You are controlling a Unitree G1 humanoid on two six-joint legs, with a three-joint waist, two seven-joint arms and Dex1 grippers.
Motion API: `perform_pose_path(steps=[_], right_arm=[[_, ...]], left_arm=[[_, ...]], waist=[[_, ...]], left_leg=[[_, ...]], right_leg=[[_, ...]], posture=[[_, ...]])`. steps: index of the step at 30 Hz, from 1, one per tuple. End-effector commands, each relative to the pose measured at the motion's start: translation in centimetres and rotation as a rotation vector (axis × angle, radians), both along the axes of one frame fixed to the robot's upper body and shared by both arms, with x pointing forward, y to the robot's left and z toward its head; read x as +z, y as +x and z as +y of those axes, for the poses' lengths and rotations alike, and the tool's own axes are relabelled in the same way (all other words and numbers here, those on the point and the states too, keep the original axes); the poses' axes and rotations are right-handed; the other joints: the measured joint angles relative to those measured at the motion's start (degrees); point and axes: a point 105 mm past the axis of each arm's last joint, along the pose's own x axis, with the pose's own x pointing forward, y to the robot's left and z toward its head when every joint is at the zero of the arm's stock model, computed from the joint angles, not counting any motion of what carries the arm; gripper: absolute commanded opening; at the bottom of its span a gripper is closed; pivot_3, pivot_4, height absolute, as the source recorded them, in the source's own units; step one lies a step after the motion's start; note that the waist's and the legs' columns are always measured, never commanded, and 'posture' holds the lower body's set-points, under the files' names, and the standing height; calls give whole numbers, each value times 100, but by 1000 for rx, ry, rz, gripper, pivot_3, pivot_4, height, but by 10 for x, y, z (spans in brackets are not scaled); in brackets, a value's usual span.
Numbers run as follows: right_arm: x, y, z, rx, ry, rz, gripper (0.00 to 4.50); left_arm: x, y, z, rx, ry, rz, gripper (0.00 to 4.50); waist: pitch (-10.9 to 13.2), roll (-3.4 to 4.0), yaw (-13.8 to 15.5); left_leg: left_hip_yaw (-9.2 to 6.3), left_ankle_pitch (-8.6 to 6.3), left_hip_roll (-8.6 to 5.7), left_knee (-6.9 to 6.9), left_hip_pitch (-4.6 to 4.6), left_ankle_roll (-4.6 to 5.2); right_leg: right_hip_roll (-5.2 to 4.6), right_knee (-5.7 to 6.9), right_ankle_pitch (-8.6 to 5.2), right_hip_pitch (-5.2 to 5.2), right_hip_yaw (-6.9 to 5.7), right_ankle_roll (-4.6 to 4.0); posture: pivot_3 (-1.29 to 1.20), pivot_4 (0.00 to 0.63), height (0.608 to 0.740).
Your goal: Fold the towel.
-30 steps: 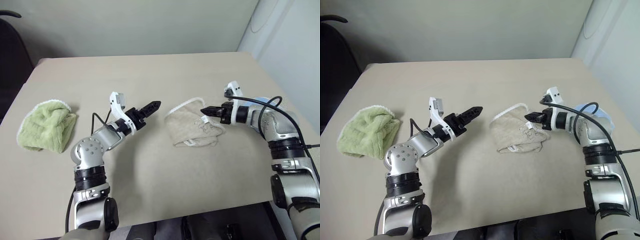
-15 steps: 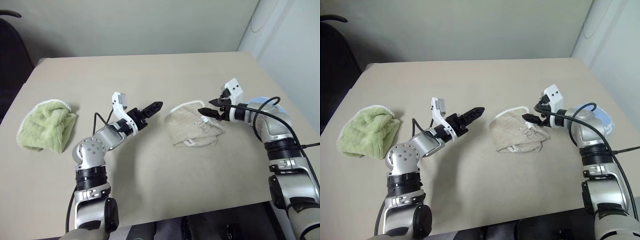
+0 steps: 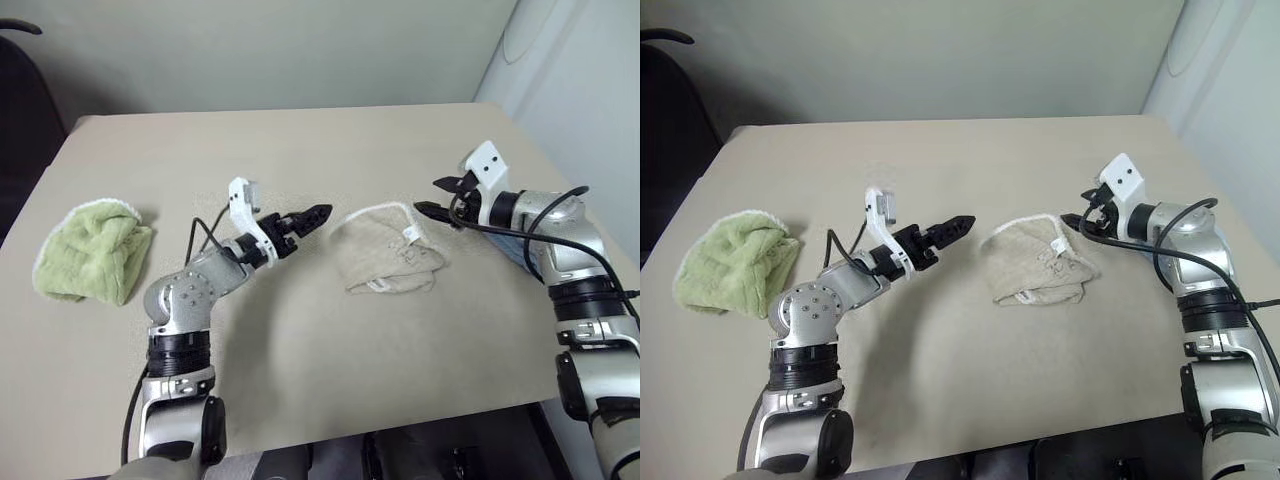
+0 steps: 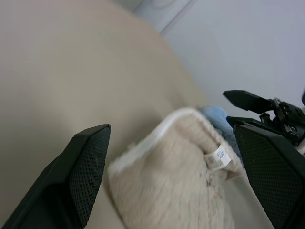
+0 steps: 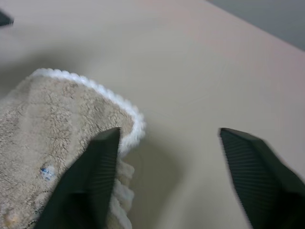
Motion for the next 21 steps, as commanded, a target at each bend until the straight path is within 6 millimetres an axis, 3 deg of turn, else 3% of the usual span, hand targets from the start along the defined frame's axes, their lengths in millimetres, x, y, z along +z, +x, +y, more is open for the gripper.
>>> perform_pose_path(steps=[1, 7, 12, 16, 21], right_arm=[[17, -11, 4, 47, 46, -53, 2075], [6, -23, 12, 87, 91, -2, 0], [0, -29, 17, 95, 98, 16, 0], [-17, -29, 22, 89, 76, 37, 0], [-42, -25, 25, 59, 68, 76, 0]], left_arm=[[18, -5, -7, -23, 28, -125, 3929], [18, -18, -31, -144, 153, -227, 1723], [5, -27, -53, -258, 259, -252, 24], [-25, -18, -74, -311, 421, -201, 24], [-46, 2, -86, -305, 461, -131, 24]], waist=[[0, 0, 3], [0, 0, 2], [0, 0, -2], [0, 0, 13], [0, 0, 4]], left_leg=[[0, 0, 0, -1, 0, 0], [0, 0, 0, 0, -2, 0], [-1, 0, 0, 1, -3, 0], [-3, 0, 1, 3, -2, 1], [-3, -2, 1, 9, -3, 5]], right_leg=[[0, 0, 0, 1, 0, 0], [0, 0, 0, 0, 0, 0], [-1, 0, 0, 0, 0, 0], [-2, 1, 0, 2, -2, 0], [-6, 5, 2, 0, -1, 3]], posture=[[0, 150, 740], [0, 150, 740], [0, 150, 740], [0, 150, 740], [0, 150, 740]])
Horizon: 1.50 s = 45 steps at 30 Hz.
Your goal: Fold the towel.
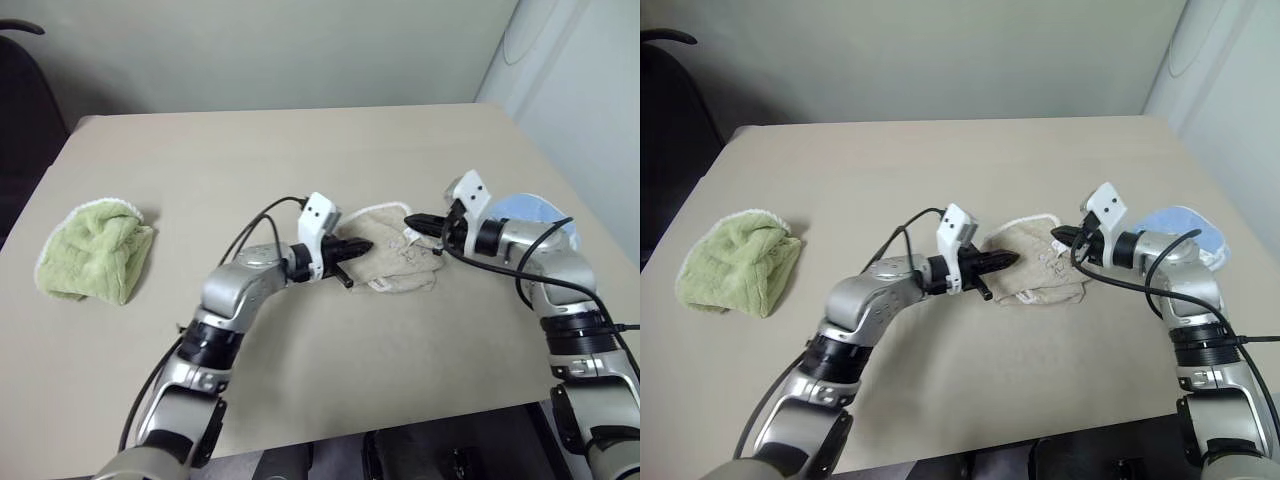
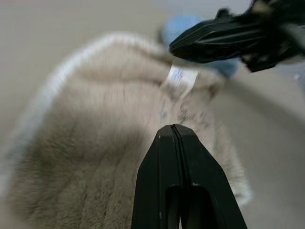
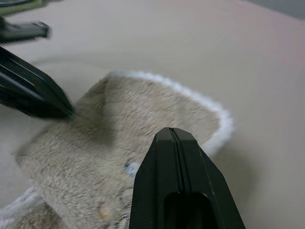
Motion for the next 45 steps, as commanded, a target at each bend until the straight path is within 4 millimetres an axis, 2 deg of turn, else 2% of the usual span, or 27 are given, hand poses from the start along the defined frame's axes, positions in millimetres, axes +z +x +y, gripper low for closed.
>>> perform_pose_path(steps=[1, 4, 6, 11, 14, 17, 18, 19, 21, 23, 26, 28, 32, 35, 39, 45], right_arm=[[-13, 7, -3, -48, -17, 7, 0], [-56, 8, -7, -92, -62, 99, 0], [-73, 5, -8, -91, -91, 122, 0], [-76, 5, -9, -105, -81, 102, 0], [-76, 6, -9, -105, -81, 98, 0], [-76, 6, -9, -104, -81, 97, 0], [-48, 7, -7, -90, -17, 23, 0], [-26, 7, -7, -76, 28, -34, 0], [8, 2, -9, -57, 84, -119, 0], [27, -1, -14, -55, 102, -162, 0], [39, -3, -18, -59, 109, -183, 0], [43, -3, -20, -61, 104, -187, 0], [40, -1, -21, -73, 81, -186, 0], [38, 1, -22, -80, 75, -187, 0], [38, 2, -20, -82, 78, -189, 0], [29, 0, -23, -83, 71, -145, 0]], left_arm=[[-12, 12, -5, 10, 64, -2, 24], [-48, 18, -3, 22, 192, 68, 24], [-59, 16, -3, 9, 212, 95, 24], [-64, 15, -1, 14, 202, 106, 24], [-64, 15, 0, 15, 201, 106, 24], [-64, 15, 0, 15, 201, 106, 24], [-26, 15, -5, 21, -2, 73, 24], [3, 13, -3, 19, -149, 43, 24], [52, 6, 11, 25, -379, 1, 24], [77, -1, 29, 35, -491, -5, 24], [89, -11, 46, 50, -534, -10, 24], [90, -15, 58, 74, -524, -8, 24], [53, -12, 75, 186, -421, 154, 24], [22, -17, 78, 223, -368, 312, 637], [8, -25, 70, 212, -385, 459, 1979], [-8, -20, 57, 232, -377, 578, 4166]], waist=[[0, 0, -7], [-4, 5, -8], [-7, 8, 6], [-27, 19, -2], [-28, 19, -3], [-28, 19, -3], [-27, 19, -4], [-25, 22, -6], [-19, 22, -7], [-19, 21, -5], [-20, 22, -5], [-20, 22, -7], [-20, 22, 1], [-20, 22, 5], [-20, 22, 9], [-20, 22, 2]], left_leg=[[1, 0, 0, -1, 0, 0], [0, 0, 2, -6, -2, 0], [0, -1, 2, -7, -2, 2], [-2, -9, 2, -4, 46, 16], [-1, -49, 1, -6, 85, 82], [-1, -41, 1, -6, 89, 68], [-1, -38, 1, -7, 89, 63], [0, -36, 1, -7, 87, 60], [5, -11, -1, -8, 57, 17], [7, 1, 0, 4, -12, 0], [12, 4, 2, -9, -9, -6], [12, 4, 3, -9, -3, -6], [11, 7, 2, -4, -3, -1], [10, 10, 1, 0, -3, 2], [10, 10, 0, 1, -5, 1], [10, 14, 0, 1, -4, -1]], right_leg=[[0, 0, 0, -1, 0, 0], [0, 0, 0, -6, 0, -1], [0, -1, 0, -5, 0, -1], [-1, -9, 1, 53, -2, 0], [-2, -16, 1, 93, -1, 0], [-1, -17, 0, 96, -1, 0], [-1, -18, 0, 96, -1, 0], [-1, -18, 0, 94, -1, 0], [0, -14, 0, 66, 1, 0], [4, 4, 1, -5, -2, 0], [6, 1, 0, -8, 1, -1], [6, -1, 0, -5, 2, 0], [4, 2, 1, -6, 2, 1], [1, 2, 5, -5, 1, 7], [1, 1, 5, -6, 0, 7], [2, 2, 6, -6, 1, 5]], posture=[[0, 150, 740], [0, 150, 740], [0, 150, 740], [0, 150, 740], [0, 150, 740], [0, 150, 740], [0, 150, 740], [0, 150, 740], [0, 150, 740], [0, 150, 740], [0, 150, 740], [0, 150, 740], [0, 150, 740], [0, 150, 740], [0, 150, 740], [0, 150, 740]])
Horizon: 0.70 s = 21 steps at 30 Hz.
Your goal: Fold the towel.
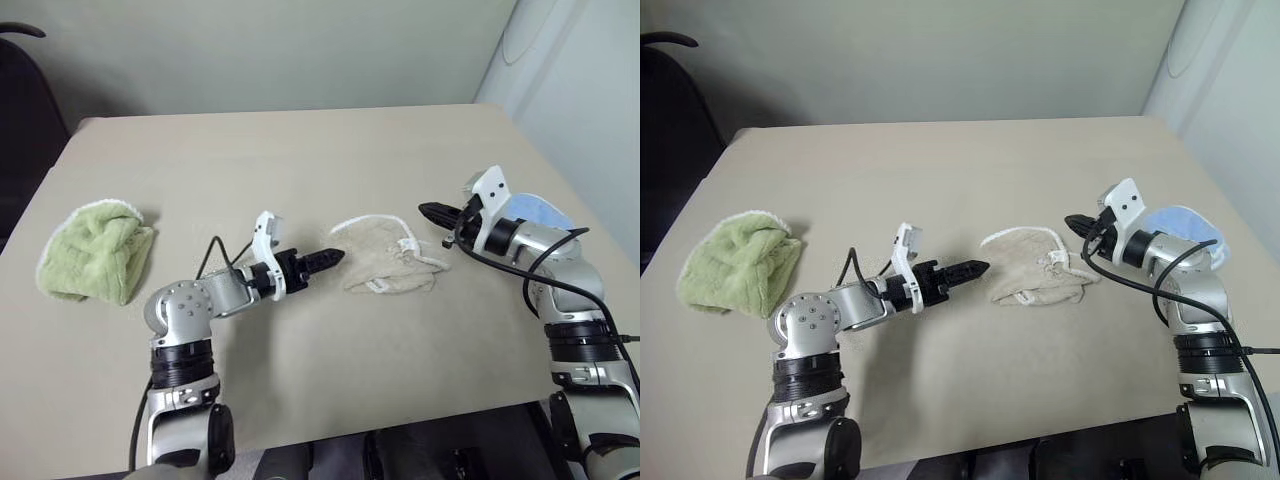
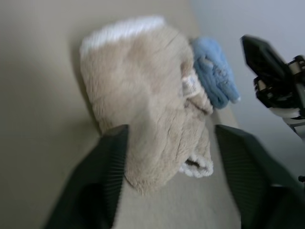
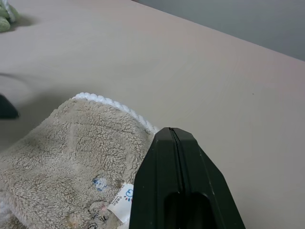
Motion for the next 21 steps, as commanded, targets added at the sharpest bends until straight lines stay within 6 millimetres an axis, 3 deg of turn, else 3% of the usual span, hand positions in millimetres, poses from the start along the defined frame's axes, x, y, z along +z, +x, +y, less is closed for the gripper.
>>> perform_pose_path(steps=[1, 5, 9, 14, 18, 21], right_arm=[[5, -3, -3, 7, 1, 2, 0], [-14, -4, -16, -22, 93, 204, 0], [-31, -11, -21, -18, 182, 397, 1189], [-29, -11, -39, -97, 408, 603, 2911], [-30, -16, -48, -118, 492, 698, 4271], [-37, -20, -52, -134, 507, 756, 4470]], left_arm=[[1, 3, -6, -8, -2, 26, 4461], [-2, 1, -16, -43, 26, 16, 4461], [6, 3, -12, -44, 17, -40, 4500], [24, 4, 11, 12, -18, -145, 4500], [22, 2, 20, 47, -19, -149, 4500], [19, 0, 20, 53, -19, -147, 4500]], waist=[[0, 0, 1], [0, 0, 4], [0, 0, 9], [0, 0, 10], [0, 0, 14], [0, 0, 22]], left_leg=[[0, 0, 0, 0, 0, 0], [0, 1, 0, 1, 0, 0], [2, 3, -2, -1, 0, -2], [2, 6, -2, -9, 0, -6], [3, 6, -2, -9, 0, -6], [3, 6, -3, -8, 0, -5]], right_leg=[[0, 0, 0, 0, 0, 0], [0, 0, 0, 1, 1, 0], [1, -1, 0, 0, 4, 0], [4, 0, 0, -5, 8, 0], [4, 0, 0, -5, 8, 0], [3, 0, 0, -5, 8, 0]], posture=[[0, 150, 740], [0, 150, 740], [0, 150, 740], [0, 150, 740], [0, 150, 740], [0, 150, 740]])
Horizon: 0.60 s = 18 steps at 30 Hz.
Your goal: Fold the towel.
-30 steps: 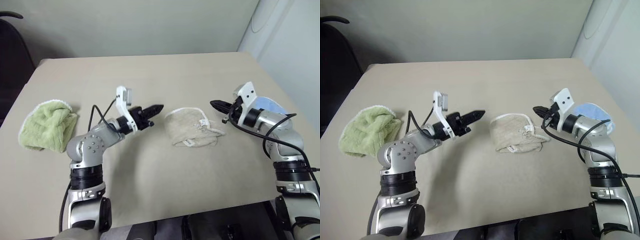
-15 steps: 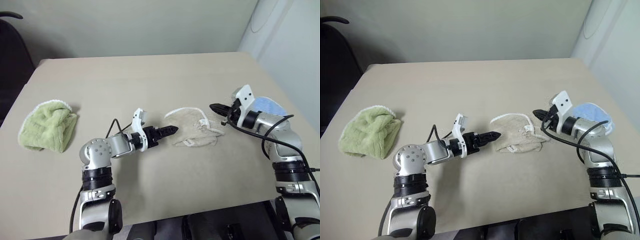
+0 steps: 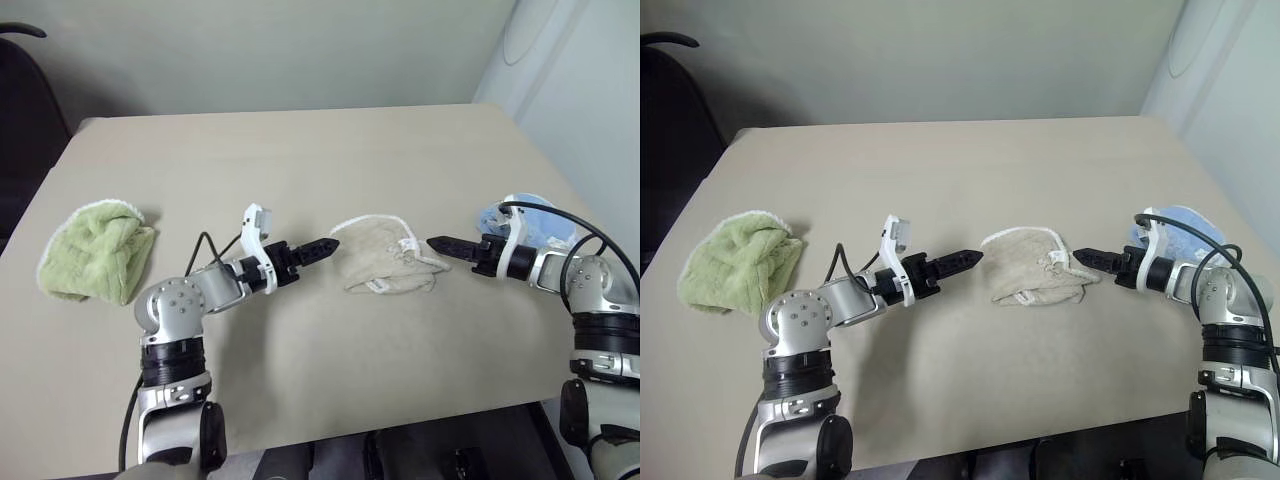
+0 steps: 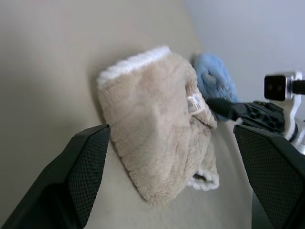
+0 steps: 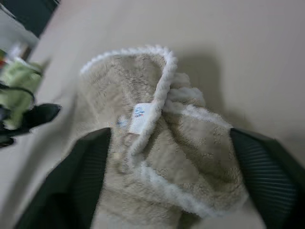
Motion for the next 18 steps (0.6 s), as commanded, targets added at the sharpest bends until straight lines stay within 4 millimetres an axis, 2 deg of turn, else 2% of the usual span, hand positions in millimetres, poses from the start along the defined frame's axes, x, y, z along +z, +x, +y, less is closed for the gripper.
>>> perform_pose_path(steps=[1, 7, 13, 18], right_arm=[[2, -4, -8, -19, 20, 35, 4470], [-18, -12, -4, 0, -15, 107, 4470], [-23, -15, -2, 10, 8, 138, 4470], [-26, -16, 18, 73, 21, 134, 4470]], left_arm=[[10, -3, -3, -3, -17, -56, 4500], [11, -4, -6, -4, -20, -62, 4500], [13, -3, -7, -5, -27, -70, 4500], [11, -4, -11, -19, -27, -59, 4500]], waist=[[0, 0, 0], [0, 0, -3], [0, 0, -9], [0, -1, -16]], left_leg=[[0, 1, 0, 0, 0, 1], [0, 2, 0, 2, 0, 3], [0, 2, 0, 2, 4, 3], [0, 2, 0, 3, 7, 3]], right_leg=[[0, 0, 0, 0, 0, 0], [0, 6, 0, 0, 0, 0], [0, 7, 0, 2, 0, 0], [1, 7, 0, 3, -1, 0]], posture=[[0, 150, 740], [0, 150, 740], [0, 150, 740], [0, 150, 740]])
